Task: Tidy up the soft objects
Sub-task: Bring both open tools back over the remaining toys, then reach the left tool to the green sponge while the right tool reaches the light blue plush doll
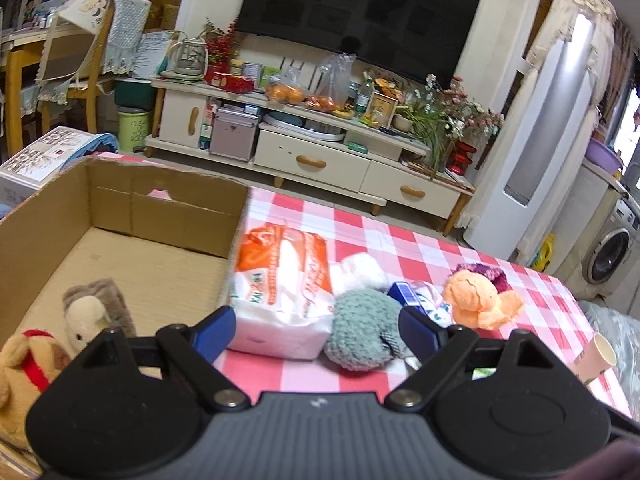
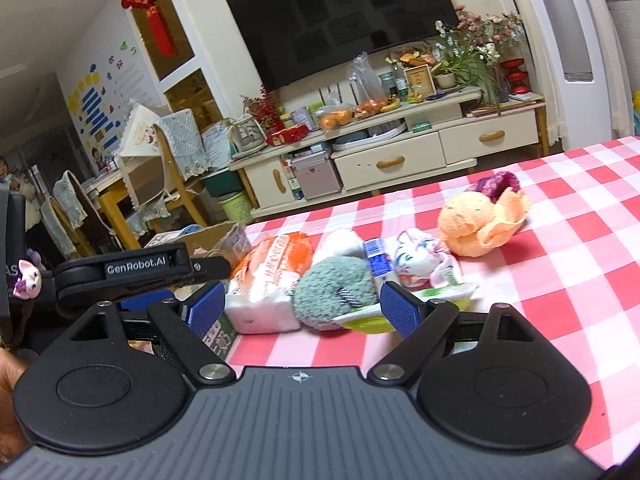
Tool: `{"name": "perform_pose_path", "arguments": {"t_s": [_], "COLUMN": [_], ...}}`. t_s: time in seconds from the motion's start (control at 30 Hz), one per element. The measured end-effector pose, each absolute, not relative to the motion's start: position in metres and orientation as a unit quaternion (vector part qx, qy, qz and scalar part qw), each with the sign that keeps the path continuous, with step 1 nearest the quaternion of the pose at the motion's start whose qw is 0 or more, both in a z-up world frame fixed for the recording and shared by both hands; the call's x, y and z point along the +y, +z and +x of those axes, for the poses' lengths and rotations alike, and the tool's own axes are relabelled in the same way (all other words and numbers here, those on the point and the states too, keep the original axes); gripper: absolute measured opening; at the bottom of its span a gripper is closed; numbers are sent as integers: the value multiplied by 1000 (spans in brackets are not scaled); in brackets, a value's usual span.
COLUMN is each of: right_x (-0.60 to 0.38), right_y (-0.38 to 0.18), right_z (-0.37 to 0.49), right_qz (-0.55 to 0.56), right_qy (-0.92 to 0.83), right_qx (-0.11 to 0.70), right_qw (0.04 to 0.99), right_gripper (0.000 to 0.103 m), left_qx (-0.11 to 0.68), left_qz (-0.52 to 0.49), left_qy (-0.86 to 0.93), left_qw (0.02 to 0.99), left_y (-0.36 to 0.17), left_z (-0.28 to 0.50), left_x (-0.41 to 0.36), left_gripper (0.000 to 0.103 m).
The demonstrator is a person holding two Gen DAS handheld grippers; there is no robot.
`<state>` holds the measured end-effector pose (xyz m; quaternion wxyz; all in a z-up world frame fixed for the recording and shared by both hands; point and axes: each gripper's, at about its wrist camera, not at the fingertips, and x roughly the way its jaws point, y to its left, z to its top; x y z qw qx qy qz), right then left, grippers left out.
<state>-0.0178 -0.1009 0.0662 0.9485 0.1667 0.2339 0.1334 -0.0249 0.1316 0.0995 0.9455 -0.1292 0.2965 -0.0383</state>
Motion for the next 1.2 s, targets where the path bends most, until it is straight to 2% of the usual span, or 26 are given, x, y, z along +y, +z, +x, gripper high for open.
{"name": "perform_pose_path", "arguments": {"t_s": [0.53, 0.9, 1.2], "right_x": [-116, -135, -133], "right_y": [61, 46, 43], "right_z": [-28, -18, -21], "right_qz": [161, 176, 67], "right_qy": [76, 34, 29], "right_qx": [223, 267, 297], "right_qw": [959, 947, 952], "right_gripper": [103, 103, 103], "left_qx": [310, 341, 366], "left_qz": [-76, -34, -49], "left_qy": [-107, -162, -205], "left_qw": [942, 925, 907], "left_y": [88, 69, 58], "left_z": [-27, -27, -27], "left_x": [87, 58, 34], "left_gripper": [89, 89, 89]}}
